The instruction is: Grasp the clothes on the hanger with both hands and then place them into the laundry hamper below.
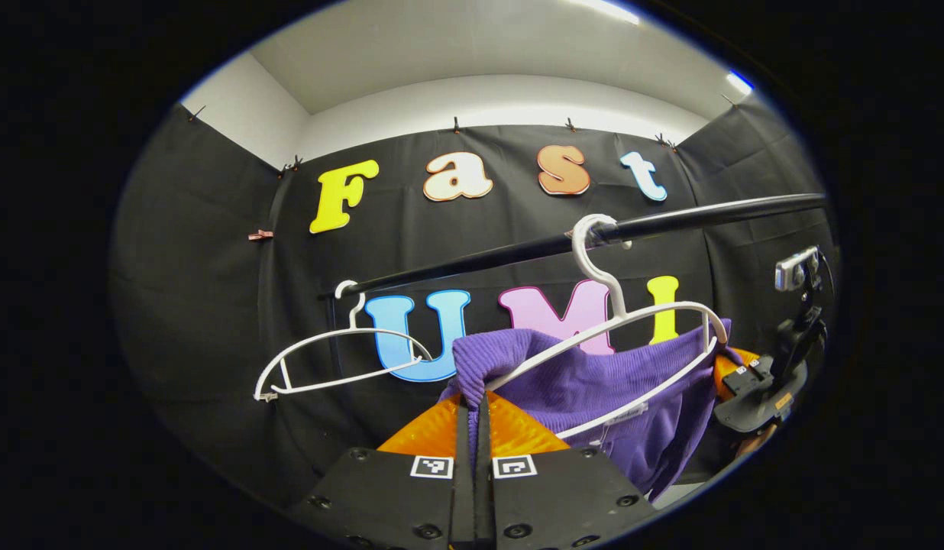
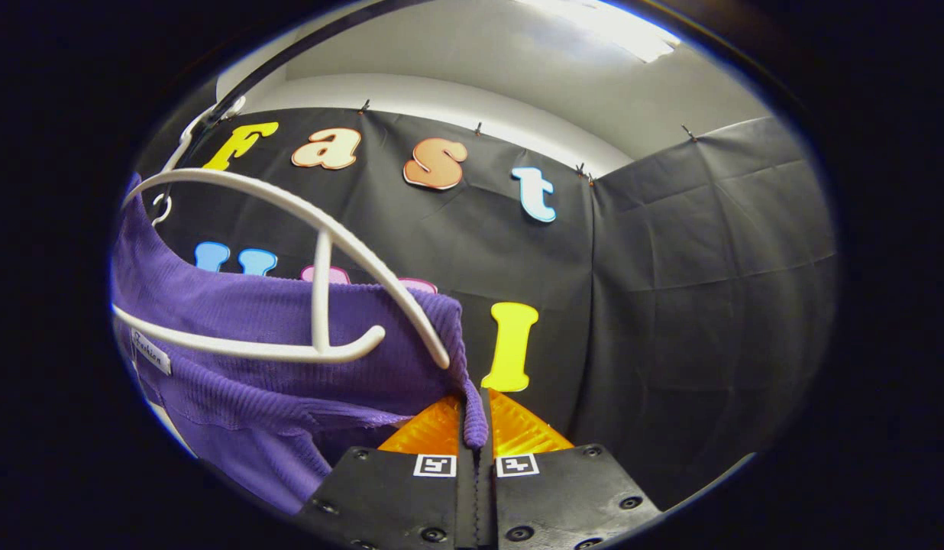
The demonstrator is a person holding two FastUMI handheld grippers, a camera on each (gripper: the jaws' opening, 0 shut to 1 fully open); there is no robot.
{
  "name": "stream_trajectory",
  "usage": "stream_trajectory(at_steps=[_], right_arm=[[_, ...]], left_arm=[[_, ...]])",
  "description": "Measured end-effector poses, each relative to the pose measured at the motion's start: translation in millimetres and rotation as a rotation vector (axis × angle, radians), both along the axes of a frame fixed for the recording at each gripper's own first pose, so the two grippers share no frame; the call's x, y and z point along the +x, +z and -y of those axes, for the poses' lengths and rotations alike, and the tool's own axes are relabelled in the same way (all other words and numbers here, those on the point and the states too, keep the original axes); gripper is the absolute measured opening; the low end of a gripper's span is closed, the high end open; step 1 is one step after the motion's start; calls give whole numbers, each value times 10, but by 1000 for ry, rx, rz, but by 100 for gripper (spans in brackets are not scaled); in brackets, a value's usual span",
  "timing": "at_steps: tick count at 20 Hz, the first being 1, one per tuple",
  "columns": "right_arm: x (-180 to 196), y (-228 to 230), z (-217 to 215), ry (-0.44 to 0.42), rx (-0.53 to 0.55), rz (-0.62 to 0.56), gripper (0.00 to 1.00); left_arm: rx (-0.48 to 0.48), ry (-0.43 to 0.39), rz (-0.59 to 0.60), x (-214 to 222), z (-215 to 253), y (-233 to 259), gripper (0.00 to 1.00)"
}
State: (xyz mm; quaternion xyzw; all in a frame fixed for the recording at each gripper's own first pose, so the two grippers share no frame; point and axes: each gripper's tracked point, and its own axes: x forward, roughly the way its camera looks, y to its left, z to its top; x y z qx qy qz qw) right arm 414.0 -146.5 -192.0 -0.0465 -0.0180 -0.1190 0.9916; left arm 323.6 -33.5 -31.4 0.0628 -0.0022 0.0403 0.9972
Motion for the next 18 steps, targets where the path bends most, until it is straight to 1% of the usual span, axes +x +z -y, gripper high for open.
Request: stream_trajectory(at_steps=[2,4,8,12,15,17,18], right_arm=[[-38,-85,-204,46,23,-18,5],[-97,-131,-468,104,49,-37,5],[-285,-35,-929,197,70,-36,4],[-496,-12,-1260,270,100,-67,5],[-698,64,-1448,333,93,-85,5],[-870,51,-1654,396,131,-114,5],[-949,29,-1748,422,150,-135,5]], left_arm=[[-1,24,11,-14,-122,45,5],[3,59,-10,-7,-298,-46,5],[4,116,-41,-50,-624,-229,4],[28,135,-81,-129,-829,-497,5],[22,94,-138,-209,-850,-797,5],[3,42,-181,-275,-774,-995,5],[-22,7,-203,-304,-699,-1088,5]])
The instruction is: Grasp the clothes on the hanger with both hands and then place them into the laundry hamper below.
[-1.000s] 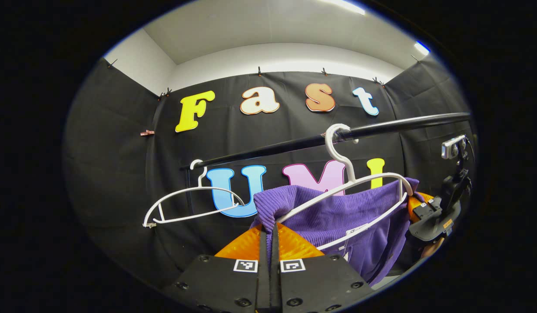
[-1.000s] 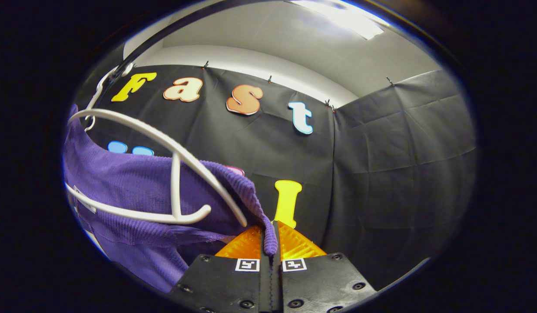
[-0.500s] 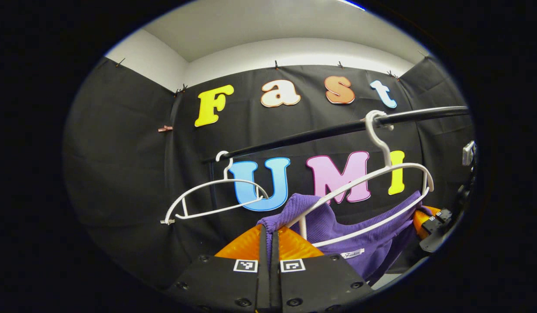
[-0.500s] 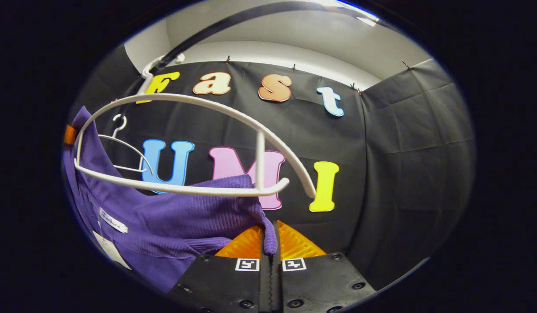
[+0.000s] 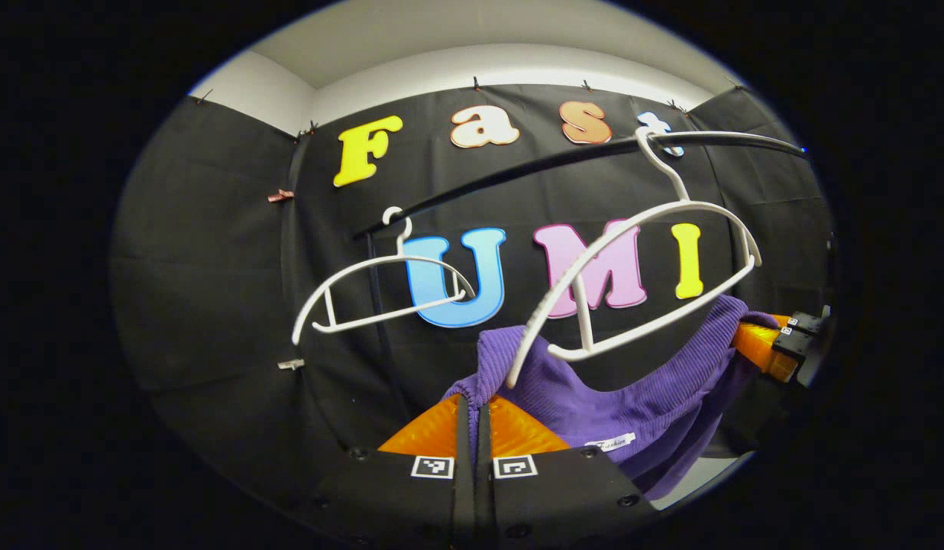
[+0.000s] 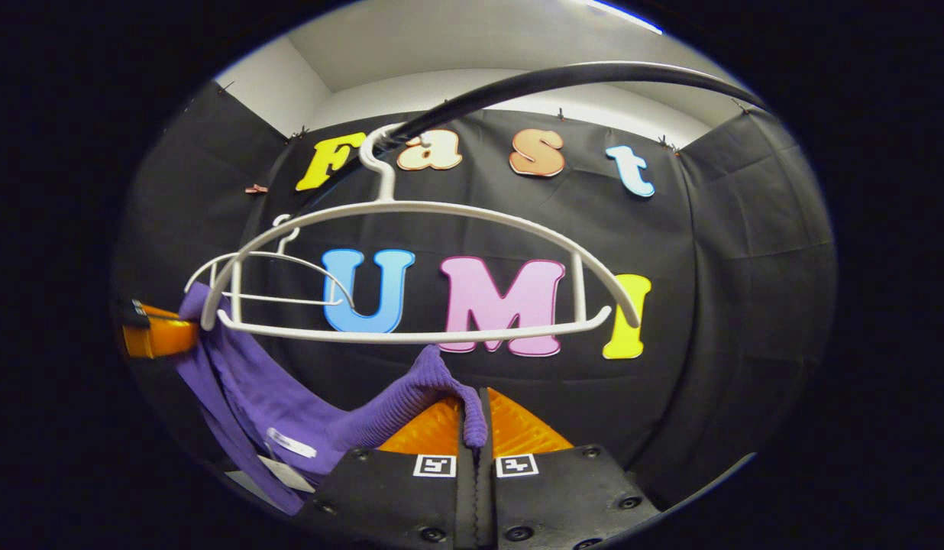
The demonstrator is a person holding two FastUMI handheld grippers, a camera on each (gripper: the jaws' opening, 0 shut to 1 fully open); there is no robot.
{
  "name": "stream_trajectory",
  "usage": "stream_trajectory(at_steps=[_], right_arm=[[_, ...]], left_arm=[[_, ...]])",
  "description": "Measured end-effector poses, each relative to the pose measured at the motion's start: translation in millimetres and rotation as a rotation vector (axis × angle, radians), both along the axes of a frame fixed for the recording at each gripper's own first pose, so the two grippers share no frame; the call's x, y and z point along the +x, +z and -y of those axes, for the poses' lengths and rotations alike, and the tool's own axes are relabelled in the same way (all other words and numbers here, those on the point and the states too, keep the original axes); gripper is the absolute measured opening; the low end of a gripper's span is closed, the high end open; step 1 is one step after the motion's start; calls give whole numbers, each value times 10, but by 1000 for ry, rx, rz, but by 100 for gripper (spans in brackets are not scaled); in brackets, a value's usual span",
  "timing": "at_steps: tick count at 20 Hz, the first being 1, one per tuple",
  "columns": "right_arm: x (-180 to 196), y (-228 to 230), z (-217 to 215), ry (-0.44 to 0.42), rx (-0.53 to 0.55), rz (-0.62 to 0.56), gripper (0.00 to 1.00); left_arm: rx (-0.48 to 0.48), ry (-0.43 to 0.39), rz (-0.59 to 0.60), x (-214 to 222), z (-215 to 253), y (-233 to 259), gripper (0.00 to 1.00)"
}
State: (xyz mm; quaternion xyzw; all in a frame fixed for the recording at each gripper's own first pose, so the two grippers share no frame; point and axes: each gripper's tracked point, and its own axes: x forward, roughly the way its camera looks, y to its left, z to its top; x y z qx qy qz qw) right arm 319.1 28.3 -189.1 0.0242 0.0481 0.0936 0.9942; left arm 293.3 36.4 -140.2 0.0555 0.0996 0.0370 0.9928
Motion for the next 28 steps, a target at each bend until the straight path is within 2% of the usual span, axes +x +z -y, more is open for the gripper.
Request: stream_trajectory(at_steps=[4,8,12,15,16,19,22,28], right_arm=[[-265,-59,-173,44,61,-75,5],[-473,-402,-290,56,75,-168,5],[-689,-908,-258,43,73,-284,5],[-785,-1314,-199,48,67,-370,5],[-838,-1449,-140,51,62,-403,5],[-969,-1999,-21,49,69,-533,5],[-1109,-2627,89,48,65,-680,5],[-1552,-3612,211,33,10,-945,5]], left_arm=[[-123,-46,-85,-133,218,-357,5],[-156,-85,-177,-274,398,-831,5],[-190,-204,-248,-373,838,-1236,5],[-308,-311,-332,-418,1254,-1590,5],[-340,-324,-366,-412,1324,-1731,5],[-392,-280,-502,-387,1394,-2327,5],[-371,-231,-636,-408,1511,-2797,5],[-355,-153,-860,-674,1608,-3160,5]])
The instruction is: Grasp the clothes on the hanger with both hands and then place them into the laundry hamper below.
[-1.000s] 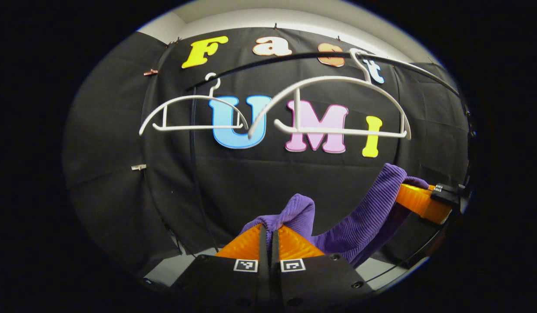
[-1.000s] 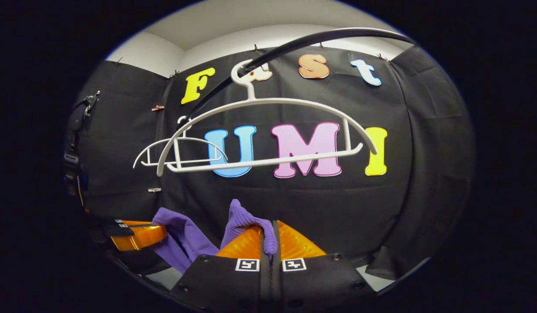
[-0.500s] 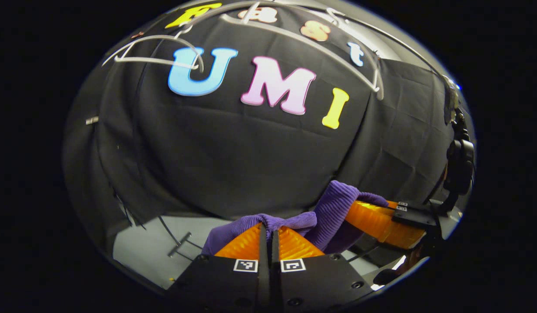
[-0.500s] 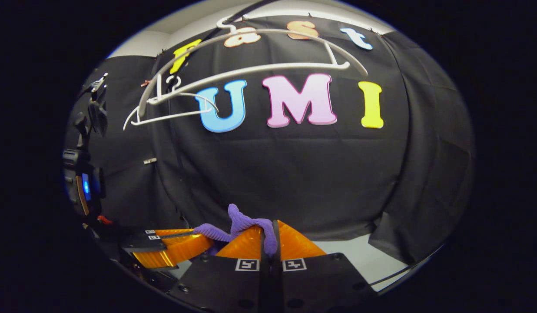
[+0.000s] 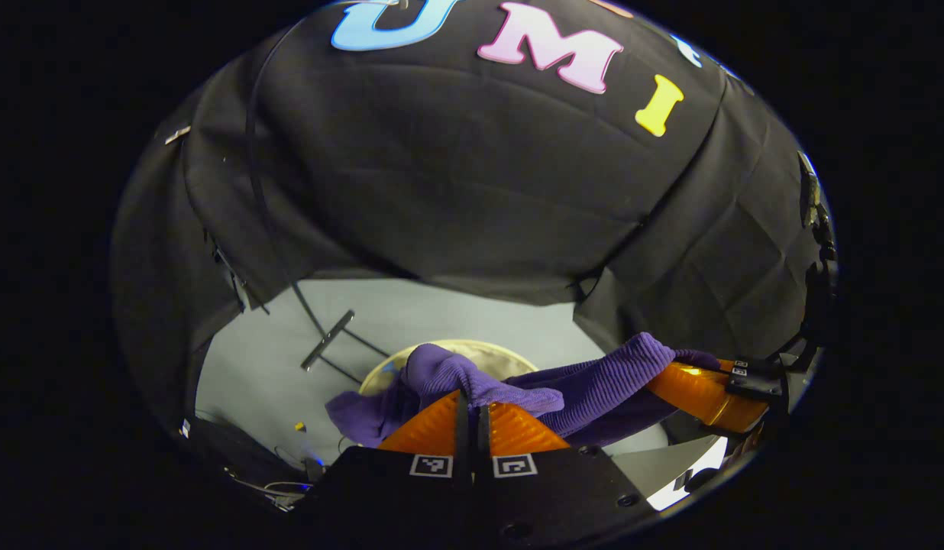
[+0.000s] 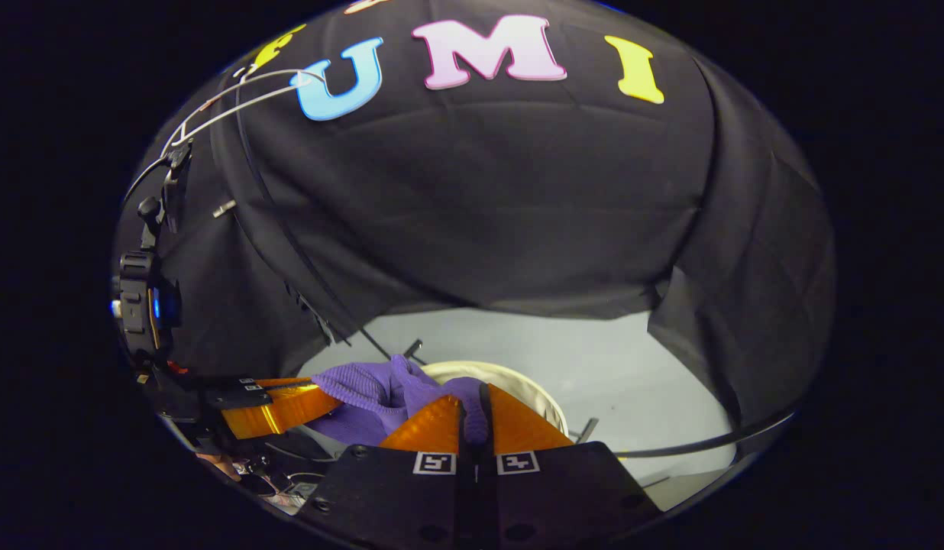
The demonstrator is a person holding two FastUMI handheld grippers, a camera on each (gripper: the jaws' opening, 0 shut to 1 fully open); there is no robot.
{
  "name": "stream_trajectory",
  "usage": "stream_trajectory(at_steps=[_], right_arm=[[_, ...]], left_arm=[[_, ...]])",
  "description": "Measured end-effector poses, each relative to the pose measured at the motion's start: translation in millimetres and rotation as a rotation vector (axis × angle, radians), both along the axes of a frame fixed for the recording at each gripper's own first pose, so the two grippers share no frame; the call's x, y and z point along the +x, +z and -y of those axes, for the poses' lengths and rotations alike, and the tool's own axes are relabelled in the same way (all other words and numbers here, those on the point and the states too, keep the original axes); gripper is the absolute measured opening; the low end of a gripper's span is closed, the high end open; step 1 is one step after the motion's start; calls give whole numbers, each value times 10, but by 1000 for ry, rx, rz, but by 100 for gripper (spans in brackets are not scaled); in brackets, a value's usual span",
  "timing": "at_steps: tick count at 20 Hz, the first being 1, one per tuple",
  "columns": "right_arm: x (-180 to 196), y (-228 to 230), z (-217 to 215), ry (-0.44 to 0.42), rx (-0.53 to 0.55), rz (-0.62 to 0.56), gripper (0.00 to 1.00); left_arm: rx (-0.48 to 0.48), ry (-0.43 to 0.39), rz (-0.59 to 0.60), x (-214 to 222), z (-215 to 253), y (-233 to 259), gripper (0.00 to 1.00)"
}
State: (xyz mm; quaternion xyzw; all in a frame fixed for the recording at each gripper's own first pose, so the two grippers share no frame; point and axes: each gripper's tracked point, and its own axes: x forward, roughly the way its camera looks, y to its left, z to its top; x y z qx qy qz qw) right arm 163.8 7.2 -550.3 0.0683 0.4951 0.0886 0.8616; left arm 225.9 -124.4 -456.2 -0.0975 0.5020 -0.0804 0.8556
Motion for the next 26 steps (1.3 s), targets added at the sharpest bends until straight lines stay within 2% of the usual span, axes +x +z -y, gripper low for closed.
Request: stream_trajectory(at_steps=[3,4,5,8,11,12,13,14,17,18,19,24,25,26], right_arm=[[-213,-415,22,6,-28,-107,5],[-281,-524,18,10,-38,-139,1],[-324,-619,26,13,-44,-166,5],[-449,-855,54,17,-80,-224,5],[-503,-873,12,1,-58,-271,8],[-527,-850,-19,-8,-37,-281,11],[-511,-840,-35,-16,-18,-284,17],[-511,-864,-36,-17,-17,-291,28],[-578,-967,86,27,-72,-312,77],[-600,-964,94,35,-82,-316,94],[-604,-964,112,36,-92,-319,96],[-634,-942,161,-17,-139,-329,100],[-632,-905,150,-27,-137,-326,99],[-617,-915,168,-37,-141,-313,99]], left_arm=[[24,-6,-137,-174,58,-236,5],[31,-2,-169,-196,74,-275,5],[33,0,-196,-195,91,-284,5],[54,-15,-270,-234,94,-282,5],[57,-49,-317,-345,167,-308,8],[67,-55,-321,-363,173,-334,13],[69,-60,-321,-371,172,-396,25],[67,-63,-324,-376,183,-470,42],[103,-58,-325,-388,80,-543,94],[107,-54,-323,-385,70,-538,94],[103,-51,-321,-384,82,-544,94],[105,-37,-290,-335,51,-429,95],[106,-39,-268,-302,57,-371,92],[111,-48,-248,-275,51,-295,96]])
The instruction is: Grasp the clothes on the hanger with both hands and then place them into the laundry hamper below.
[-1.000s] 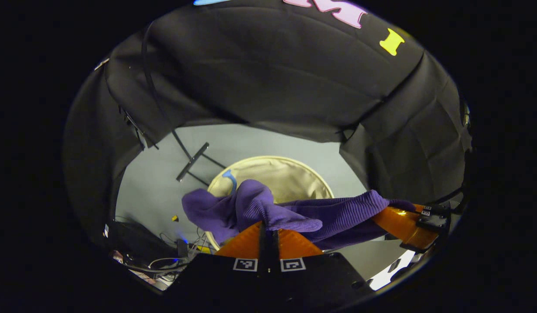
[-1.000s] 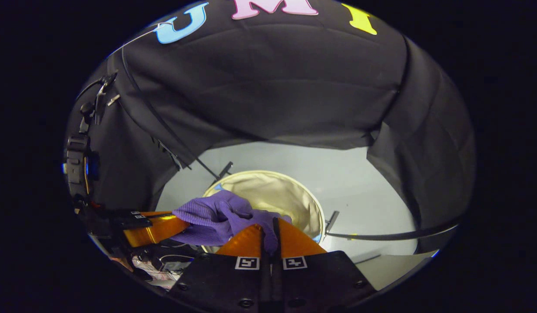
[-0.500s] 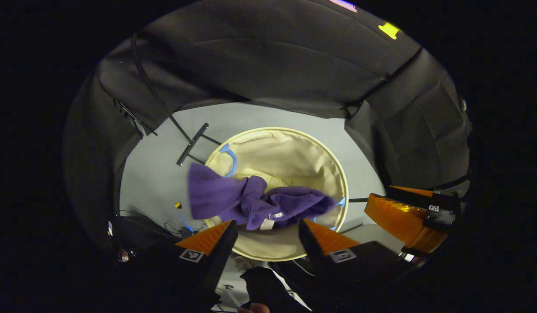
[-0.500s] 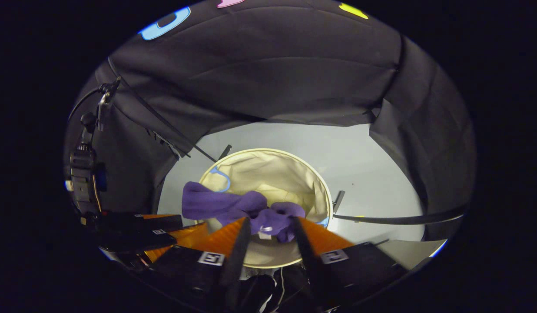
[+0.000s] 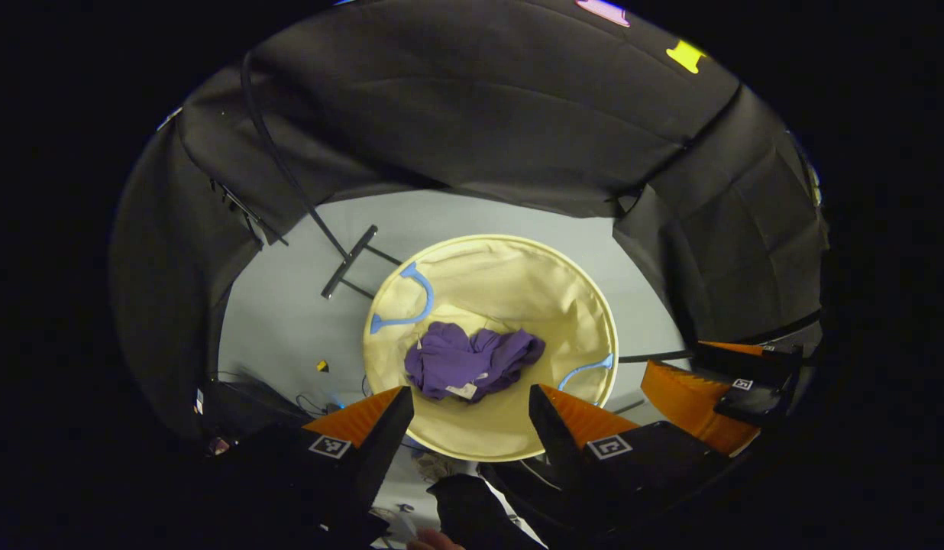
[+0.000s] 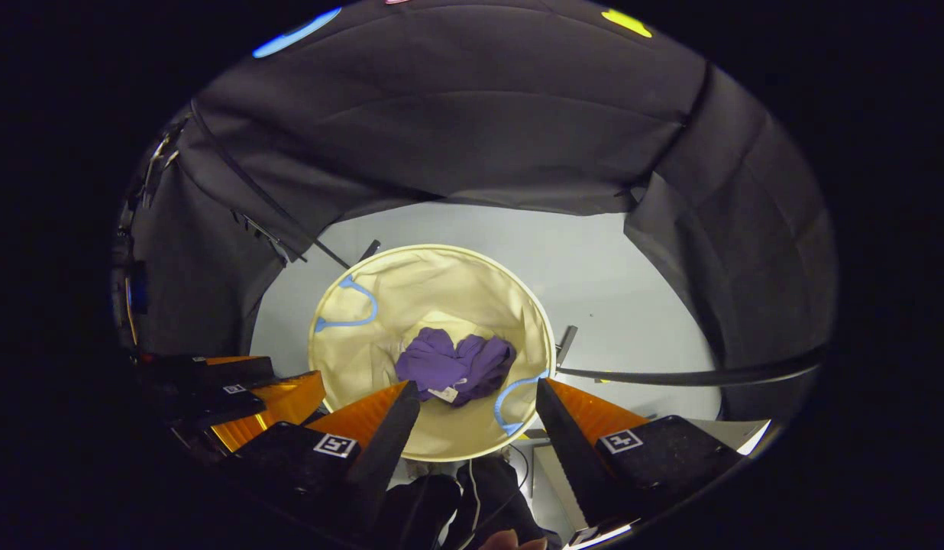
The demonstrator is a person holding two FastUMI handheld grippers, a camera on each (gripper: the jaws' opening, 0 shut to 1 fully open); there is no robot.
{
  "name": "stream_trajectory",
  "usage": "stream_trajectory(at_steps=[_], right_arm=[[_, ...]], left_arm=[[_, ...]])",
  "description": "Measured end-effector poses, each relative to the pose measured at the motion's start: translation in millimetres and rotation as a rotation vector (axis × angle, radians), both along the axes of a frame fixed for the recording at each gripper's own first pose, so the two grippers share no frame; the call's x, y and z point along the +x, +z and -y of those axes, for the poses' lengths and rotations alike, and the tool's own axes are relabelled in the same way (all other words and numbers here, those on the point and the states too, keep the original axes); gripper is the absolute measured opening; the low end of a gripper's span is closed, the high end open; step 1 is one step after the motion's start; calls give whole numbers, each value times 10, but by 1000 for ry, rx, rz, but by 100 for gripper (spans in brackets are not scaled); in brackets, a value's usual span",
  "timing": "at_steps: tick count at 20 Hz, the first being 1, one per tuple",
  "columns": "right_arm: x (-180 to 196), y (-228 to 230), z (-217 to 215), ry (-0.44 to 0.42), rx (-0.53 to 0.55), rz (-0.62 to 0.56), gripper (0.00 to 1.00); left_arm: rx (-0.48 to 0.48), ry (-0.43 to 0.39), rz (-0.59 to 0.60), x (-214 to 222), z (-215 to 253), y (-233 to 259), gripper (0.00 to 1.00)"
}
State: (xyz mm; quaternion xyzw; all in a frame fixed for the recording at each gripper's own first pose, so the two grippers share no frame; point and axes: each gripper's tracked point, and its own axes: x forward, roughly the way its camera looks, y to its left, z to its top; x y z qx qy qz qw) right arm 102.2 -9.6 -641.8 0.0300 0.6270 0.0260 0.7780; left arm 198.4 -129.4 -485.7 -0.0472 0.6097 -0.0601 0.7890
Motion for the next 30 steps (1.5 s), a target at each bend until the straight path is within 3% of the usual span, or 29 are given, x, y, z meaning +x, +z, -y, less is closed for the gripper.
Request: stream_trajectory(at_steps=[4,9,15,20,27,28,30], right_arm=[[202,320,-24,-19,-6,110,100],[561,1418,-86,-23,-18,315,99],[845,2719,-221,-60,-2,560,99],[799,3743,-224,-88,-22,726,99],[592,4959,-294,-52,-64,949,99],[561,5089,-309,-54,-60,969,94],[499,5363,-321,-69,-42,1022,99]], left_arm=[[2,-13,98,82,-69,440,96],[-2,23,292,265,-286,1320,96],[-1,-10,561,384,-452,2701,96],[-9,-24,764,298,-499,3775,96],[-62,-17,968,-81,-601,4823,95],[-52,-18,1004,-160,-613,5013,95],[-28,-12,1073,-272,-644,5342,95]])
